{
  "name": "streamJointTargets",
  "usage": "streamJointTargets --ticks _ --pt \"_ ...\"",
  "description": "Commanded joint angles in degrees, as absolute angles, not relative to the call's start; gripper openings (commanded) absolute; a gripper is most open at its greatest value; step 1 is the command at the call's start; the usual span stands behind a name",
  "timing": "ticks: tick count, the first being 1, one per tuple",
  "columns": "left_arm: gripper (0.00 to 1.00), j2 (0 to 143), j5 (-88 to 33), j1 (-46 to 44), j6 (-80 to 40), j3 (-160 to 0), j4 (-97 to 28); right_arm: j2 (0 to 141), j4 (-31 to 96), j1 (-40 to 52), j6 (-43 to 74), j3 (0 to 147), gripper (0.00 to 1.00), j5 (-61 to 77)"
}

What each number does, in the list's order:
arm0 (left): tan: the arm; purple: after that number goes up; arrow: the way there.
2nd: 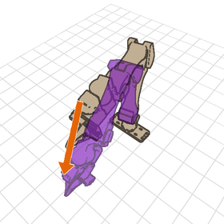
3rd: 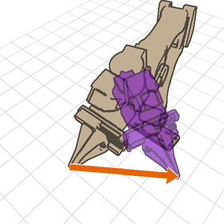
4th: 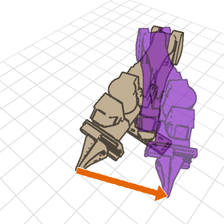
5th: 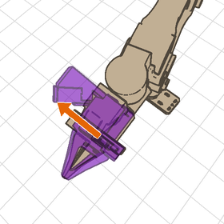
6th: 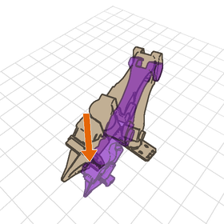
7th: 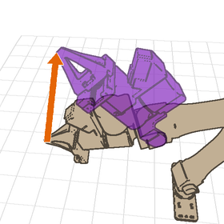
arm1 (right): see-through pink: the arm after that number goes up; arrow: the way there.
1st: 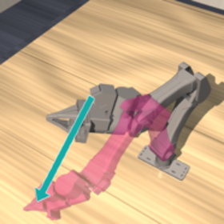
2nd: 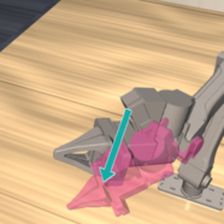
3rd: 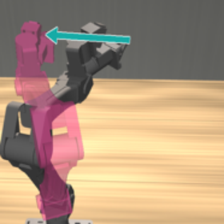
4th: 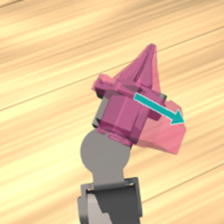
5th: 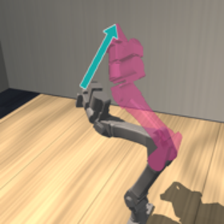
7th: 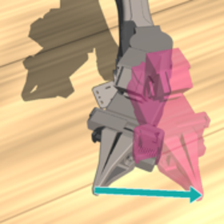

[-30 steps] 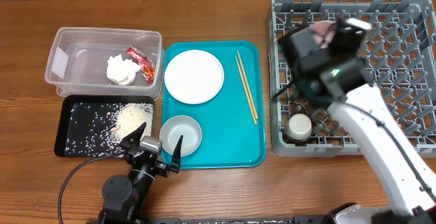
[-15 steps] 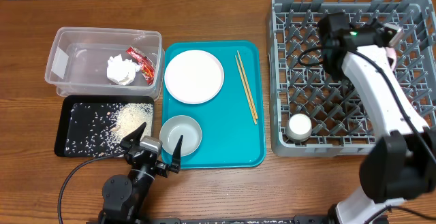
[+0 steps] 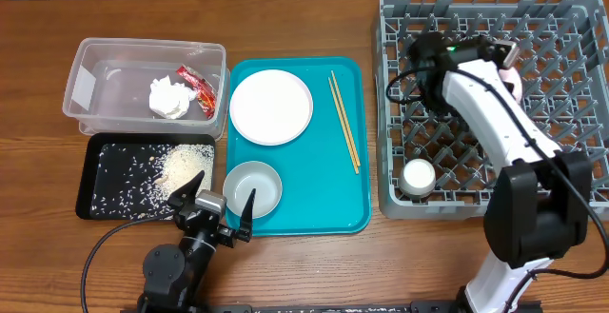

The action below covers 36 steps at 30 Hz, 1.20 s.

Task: Sort waste into correct bins and load items into the dishwasher
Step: 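Lower the pink bowl into the dish rack and release it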

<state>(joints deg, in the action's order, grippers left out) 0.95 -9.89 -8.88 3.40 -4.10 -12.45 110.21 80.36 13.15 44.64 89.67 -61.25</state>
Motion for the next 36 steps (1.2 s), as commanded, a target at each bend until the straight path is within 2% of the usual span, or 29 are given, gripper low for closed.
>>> streamJointTargets --ticks 1,7,11,13,15,18,19,23,28,31,36 --pt "1.00 0.25 -10.55 -8.60 3.86 -3.88 -12.40 111.20 81.41 13.72 45.10 89.95 0.04 -58.28" --pt "1.00 0.25 -10.55 -8.60 3.86 -3.88 -12.40 111.18 84.90 14.96 46.68 89.97 0.05 -54.13" --pt "1.00 0.25 -10.55 -8.60 3.86 -3.88 -12.40 111.13 87.66 15.59 50.00 90.11 0.14 -48.12" --pt "1.00 0.25 -10.55 -8.60 3.86 -3.88 -12.40 110.80 87.81 16.05 49.98 90.26 0.26 -45.15" --pt "1.00 0.25 -10.55 -8.60 3.86 -3.88 -12.40 109.86 87.79 16.67 49.98 90.70 0.49 -41.74" --pt "1.00 0.25 -10.52 -8.60 3.86 -3.88 -12.40 107.15 87.50 18.15 49.36 92.27 0.67 -35.92" --pt "1.00 0.25 -10.55 -8.60 3.86 -3.88 -12.40 106.17 87.29 18.68 48.40 92.79 0.69 -34.02" --pt "1.00 0.25 -10.55 -8.60 3.86 -3.88 -12.40 100.64 81.36 21.82 37.39 93.95 0.71 -19.81" --pt "1.00 0.25 -10.55 -8.60 3.86 -3.88 -12.40 95.66 71.05 28.03 22.00 93.95 0.71 7.62" --pt "1.00 0.25 -10.55 -8.60 3.86 -3.88 -12.40 96.23 68.45 32.64 22.17 93.56 0.71 13.23" --pt "1.00 0.25 -10.52 -8.60 3.86 -3.88 -12.40 99.35 62.15 41.21 24.71 89.43 0.68 12.88"
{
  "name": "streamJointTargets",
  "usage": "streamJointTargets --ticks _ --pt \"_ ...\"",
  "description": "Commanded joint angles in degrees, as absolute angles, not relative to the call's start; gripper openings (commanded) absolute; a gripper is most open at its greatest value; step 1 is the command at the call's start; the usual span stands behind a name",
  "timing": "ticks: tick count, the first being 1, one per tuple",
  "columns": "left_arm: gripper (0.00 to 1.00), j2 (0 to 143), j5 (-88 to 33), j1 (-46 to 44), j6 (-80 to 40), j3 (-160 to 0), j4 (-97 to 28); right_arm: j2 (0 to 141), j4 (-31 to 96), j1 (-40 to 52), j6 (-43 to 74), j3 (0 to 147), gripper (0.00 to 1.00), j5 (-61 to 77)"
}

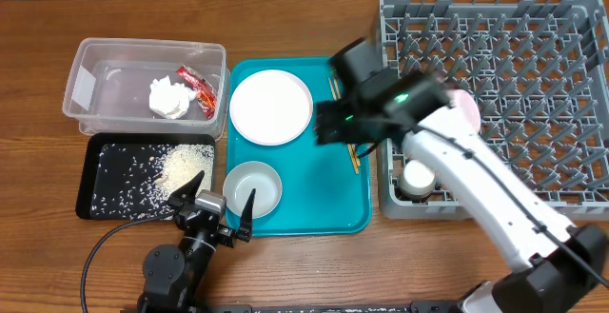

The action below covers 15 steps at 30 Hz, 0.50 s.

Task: Sort waste into correct bins and load items into the dishwasher
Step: 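Lower the pink bowl into the dish rack and release it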

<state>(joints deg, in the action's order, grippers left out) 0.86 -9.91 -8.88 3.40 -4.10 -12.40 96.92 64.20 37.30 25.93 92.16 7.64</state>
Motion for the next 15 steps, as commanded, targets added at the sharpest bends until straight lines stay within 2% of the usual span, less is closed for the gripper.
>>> streamJointTargets --ticks 1,5,9,12,15 --pt "1.00 0.25 -10.55 -8.60 3.86 -3.88 -12.40 100.16 60.16 42.74 25.91 88.16 0.68 12.60" --pt "1.00 0.25 -10.55 -8.60 3.86 -3.88 -12.40 104.01 52.16 47.03 29.32 82.65 0.67 10.00" --pt "1.00 0.25 -10.55 -8.60 3.86 -3.88 -12.40 107.63 44.05 47.94 33.08 75.85 0.59 9.32" --pt "1.00 0.25 -10.55 -8.60 3.86 -3.88 -12.40 108.68 40.01 47.94 34.09 72.44 0.46 12.53" --pt "1.00 0.25 -10.55 -8.60 3.86 -3.88 -12.40 108.90 38.37 48.18 35.29 70.39 0.43 13.15"
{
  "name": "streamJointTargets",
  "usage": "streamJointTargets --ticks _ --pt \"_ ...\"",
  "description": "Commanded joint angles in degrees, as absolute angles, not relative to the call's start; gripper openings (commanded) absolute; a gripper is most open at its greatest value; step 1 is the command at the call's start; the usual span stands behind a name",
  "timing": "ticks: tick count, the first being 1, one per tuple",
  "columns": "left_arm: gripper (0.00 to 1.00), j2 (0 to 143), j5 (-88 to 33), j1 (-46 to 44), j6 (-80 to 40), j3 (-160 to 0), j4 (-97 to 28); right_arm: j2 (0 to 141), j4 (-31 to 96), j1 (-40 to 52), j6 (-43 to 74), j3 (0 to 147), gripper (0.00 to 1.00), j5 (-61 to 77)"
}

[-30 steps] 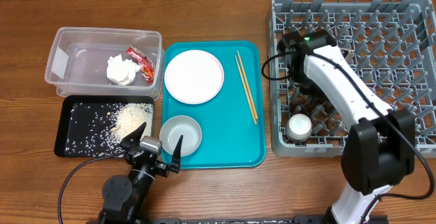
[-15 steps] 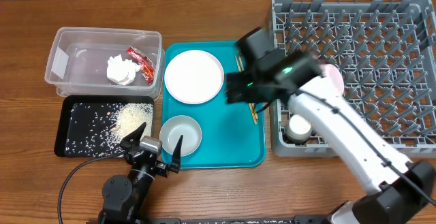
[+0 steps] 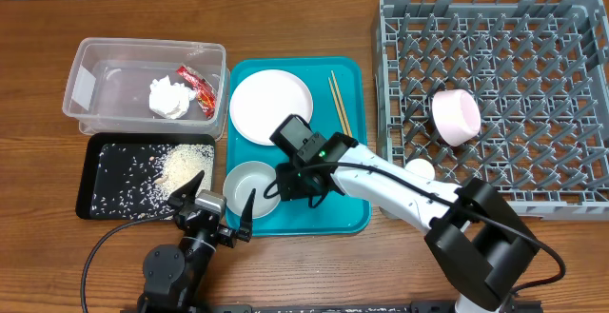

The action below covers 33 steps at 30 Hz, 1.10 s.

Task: Sort waste into correct bins and load items into the dishwasher
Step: 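Lower the pink bowl into the dish rack and release it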

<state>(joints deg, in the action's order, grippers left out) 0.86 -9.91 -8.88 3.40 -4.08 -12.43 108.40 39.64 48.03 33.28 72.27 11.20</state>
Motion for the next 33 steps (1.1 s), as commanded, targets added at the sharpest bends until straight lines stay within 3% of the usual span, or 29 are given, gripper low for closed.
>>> streamJointTargets --ticks 1,2,4,8,20,23,28,33 --pt "1.00 0.25 -10.55 -8.60 3.86 -3.88 -12.40 108.90 38.20 48.29 35.27 70.13 0.42 13.08" --pt "1.00 0.25 -10.55 -8.60 3.86 -3.88 -12.40 108.90 38.13 48.47 35.33 70.04 0.39 13.08" --pt "1.00 0.25 -10.55 -8.60 3.86 -3.88 -12.40 108.90 38.15 48.71 35.44 70.04 0.22 12.73" --pt "1.00 0.25 -10.55 -8.60 3.86 -3.88 -12.40 108.42 39.20 48.16 35.40 70.65 0.04 11.11" --pt "1.00 0.25 -10.55 -8.60 3.86 -3.88 -12.40 87.50 55.72 40.07 34.04 79.70 0.04 -21.52" --pt "1.00 0.25 -10.55 -8.60 3.86 -3.88 -12.40 79.61 57.43 36.73 33.93 79.75 0.04 -43.24" --pt "1.00 0.25 -10.55 -8.60 3.86 -3.88 -12.40 77.17 58.65 30.06 33.91 79.72 0.04 -65.08" --pt "1.00 0.25 -10.52 -8.60 3.86 -3.88 -12.40 78.76 61.36 20.23 33.91 78.54 0.04 -69.97"
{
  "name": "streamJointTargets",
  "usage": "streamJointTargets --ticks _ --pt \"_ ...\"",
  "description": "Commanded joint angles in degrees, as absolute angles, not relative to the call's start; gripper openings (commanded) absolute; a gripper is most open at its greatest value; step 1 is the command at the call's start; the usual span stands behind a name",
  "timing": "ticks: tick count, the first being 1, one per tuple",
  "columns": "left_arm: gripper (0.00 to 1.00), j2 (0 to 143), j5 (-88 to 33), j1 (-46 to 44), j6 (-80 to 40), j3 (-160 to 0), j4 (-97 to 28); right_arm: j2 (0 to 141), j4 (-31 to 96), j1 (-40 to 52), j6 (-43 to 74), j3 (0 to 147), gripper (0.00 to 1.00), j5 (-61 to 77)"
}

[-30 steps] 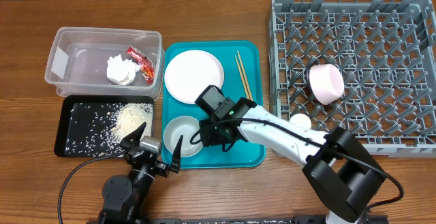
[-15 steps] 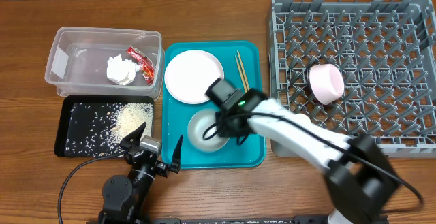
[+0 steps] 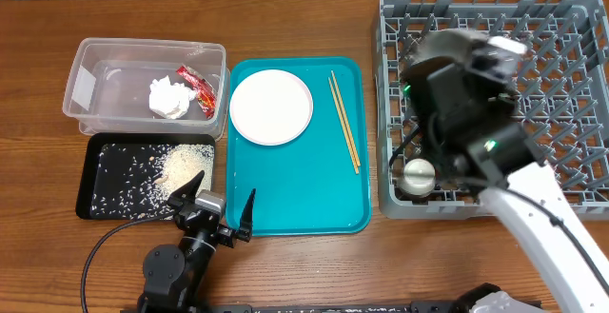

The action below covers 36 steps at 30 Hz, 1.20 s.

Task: Sort waste into correct bins and load items into the dishwasher
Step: 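Lower the pink bowl into the dish rack and release it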

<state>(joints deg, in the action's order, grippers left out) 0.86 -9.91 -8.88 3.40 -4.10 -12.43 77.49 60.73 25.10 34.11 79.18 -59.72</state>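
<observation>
My right arm (image 3: 466, 113) is raised over the left part of the grey dish rack (image 3: 561, 113) and is blurred. A pale round shape at its far end looks like the small white bowl (image 3: 455, 39), with my right gripper (image 3: 476, 51) shut on it; the fingers are not sharp. A white plate (image 3: 271, 107) and a pair of chopsticks (image 3: 344, 123) lie on the teal tray (image 3: 314, 199). My left gripper (image 3: 221, 197) rests open at the tray's near left corner, holding nothing. A white cup (image 3: 417, 172) sits in the rack's near left corner.
A clear bin (image 3: 95, 66) at the back left holds a crumpled napkin (image 3: 169, 97) and a red wrapper (image 3: 200, 87). In front of it is a black tray (image 3: 114, 185) with scattered rice. The rack's right side shows bare tines.
The small white bowl has left the tray's near left corner. My right arm, then reaching low over that bowl, is now high over the rack's left side, covering the spot where the pink bowl was.
My right gripper was over the back of the rack with a pink item. Then it was over the tray, with the pink bowl left in the rack. It then reached the white bowl on the tray. Now the bowl is off the tray and the arm is above the rack.
</observation>
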Motion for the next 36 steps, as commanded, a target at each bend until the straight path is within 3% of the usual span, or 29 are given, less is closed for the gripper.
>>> streamJointTargets --ticks 1,8,17,34,36 --pt "1.00 0.25 -10.55 -8.60 3.86 -3.88 -12.40 79.37 61.43 17.98 33.93 78.00 0.04 -69.97" --pt "1.00 0.25 -10.55 -8.60 3.86 -3.88 -12.40 86.13 61.19 4.80 34.54 76.66 0.04 -66.50" --pt "1.00 0.25 -10.55 -8.60 3.86 -3.88 -12.40 96.23 60.88 -4.45 34.13 76.66 0.04 -67.18" --pt "1.00 0.25 -10.55 -8.60 3.86 -3.88 -12.40 103.61 63.72 -1.04 34.13 76.60 0.04 -61.63" --pt "1.00 0.25 -10.52 -8.60 3.86 -3.88 -12.40 103.57 63.81 0.54 34.13 76.62 0.11 -60.27"
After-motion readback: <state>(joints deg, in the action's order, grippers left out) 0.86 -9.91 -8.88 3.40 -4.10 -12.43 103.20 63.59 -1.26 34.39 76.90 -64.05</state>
